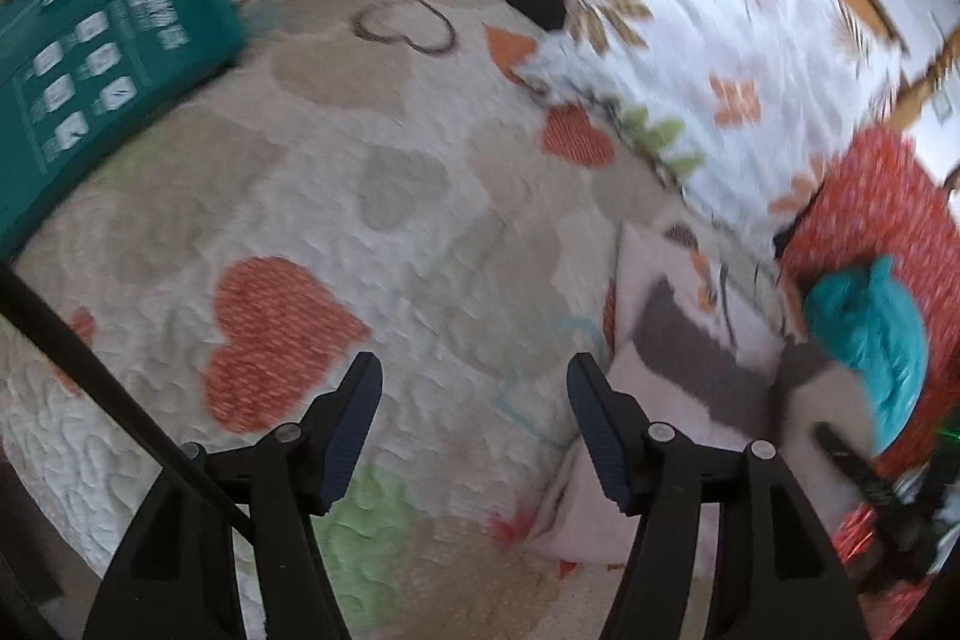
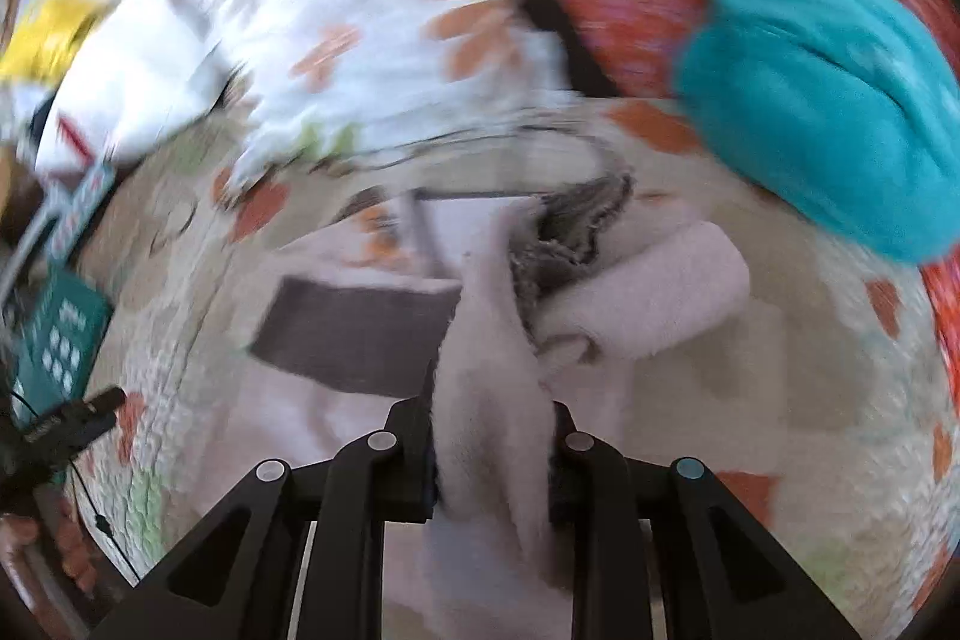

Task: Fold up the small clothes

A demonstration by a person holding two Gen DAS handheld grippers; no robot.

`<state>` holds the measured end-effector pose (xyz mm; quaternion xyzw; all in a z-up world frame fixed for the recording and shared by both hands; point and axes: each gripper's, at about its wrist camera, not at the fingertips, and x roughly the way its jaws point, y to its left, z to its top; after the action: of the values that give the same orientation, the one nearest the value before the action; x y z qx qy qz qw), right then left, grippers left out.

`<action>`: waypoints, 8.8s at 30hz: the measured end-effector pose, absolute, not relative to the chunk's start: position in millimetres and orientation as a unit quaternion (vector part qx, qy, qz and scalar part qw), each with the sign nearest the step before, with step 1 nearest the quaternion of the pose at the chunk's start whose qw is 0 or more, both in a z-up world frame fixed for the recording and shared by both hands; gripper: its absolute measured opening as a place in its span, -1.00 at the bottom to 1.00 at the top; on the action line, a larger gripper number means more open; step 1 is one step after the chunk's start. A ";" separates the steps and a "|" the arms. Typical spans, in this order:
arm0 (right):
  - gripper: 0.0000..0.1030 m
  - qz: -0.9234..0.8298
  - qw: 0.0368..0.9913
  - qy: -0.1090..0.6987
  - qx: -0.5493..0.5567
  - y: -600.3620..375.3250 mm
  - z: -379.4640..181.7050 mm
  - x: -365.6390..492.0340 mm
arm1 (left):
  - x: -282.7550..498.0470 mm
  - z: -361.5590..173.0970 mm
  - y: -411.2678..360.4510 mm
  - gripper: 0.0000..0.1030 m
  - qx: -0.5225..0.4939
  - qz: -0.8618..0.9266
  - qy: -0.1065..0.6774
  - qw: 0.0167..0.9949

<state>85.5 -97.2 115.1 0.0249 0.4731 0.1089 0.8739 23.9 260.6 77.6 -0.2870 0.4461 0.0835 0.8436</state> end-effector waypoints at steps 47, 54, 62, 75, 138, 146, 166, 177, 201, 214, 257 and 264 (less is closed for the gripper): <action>-0.33 0.365 0.741 0.564 0.018 10.2 18.1 58.4 | 40.1 69.6 248.4 0.26 -0.308 0.059 0.442 0.840; -0.33 0.329 0.796 0.508 0.020 -79.6 60.7 12.6 | 60.0 47.8 192.3 0.26 -0.253 -0.007 0.484 0.838; 0.35 0.206 0.832 0.501 0.119 -158.8 26.5 25.3 | 68.7 13.5 153.5 0.23 -0.194 -0.035 0.535 0.822; -0.58 0.269 0.776 0.547 0.162 -167.5 21.4 8.8 | 28.0 12.5 154.7 -0.72 -0.231 -0.064 0.565 0.790; -0.49 0.201 0.808 0.553 0.038 -120.2 23.4 22.7 | 39.7 7.1 176.5 -0.68 -0.333 -0.062 0.537 0.772; -0.66 0.241 0.781 0.565 0.107 -160.0 37.6 -5.6 | 1.1 21.5 181.2 -0.85 -0.346 -0.099 0.557 0.749; -0.12 0.219 0.873 0.435 -0.035 -149.7 89.3 -51.3 | -63.4 52.3 207.2 -0.10 -0.306 -0.036 0.487 0.817; -0.40 0.316 0.821 0.417 -0.227 0.1 36.6 -70.0 | -50.9 40.7 225.7 -0.09 -0.326 -0.006 0.480 0.814; -0.82 0.237 0.843 0.472 -0.102 -113.9 59.7 -69.7 | -32.0 6.0 155.7 -0.06 -0.297 -0.075 0.542 0.783; -0.65 0.169 0.874 0.455 0.021 -178.0 63.2 -47.1 | -47.0 39.3 177.7 -0.07 -0.285 -0.034 0.473 0.833; 0.14 0.110 0.872 0.476 0.038 -205.8 48.8 -86.8 | -118.1 9.9 71.0 0.21 -0.074 0.014 0.510 0.857; 0.16 0.109 0.870 0.479 0.037 -204.4 45.3 -84.1 | -117.4 6.6 67.0 0.29 -0.064 0.017 0.514 0.855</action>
<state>-84.1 -204.4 45.3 0.0373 0.4791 0.1093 0.8701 -117.4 67.0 6.6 -0.0637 0.5138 0.0169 0.8554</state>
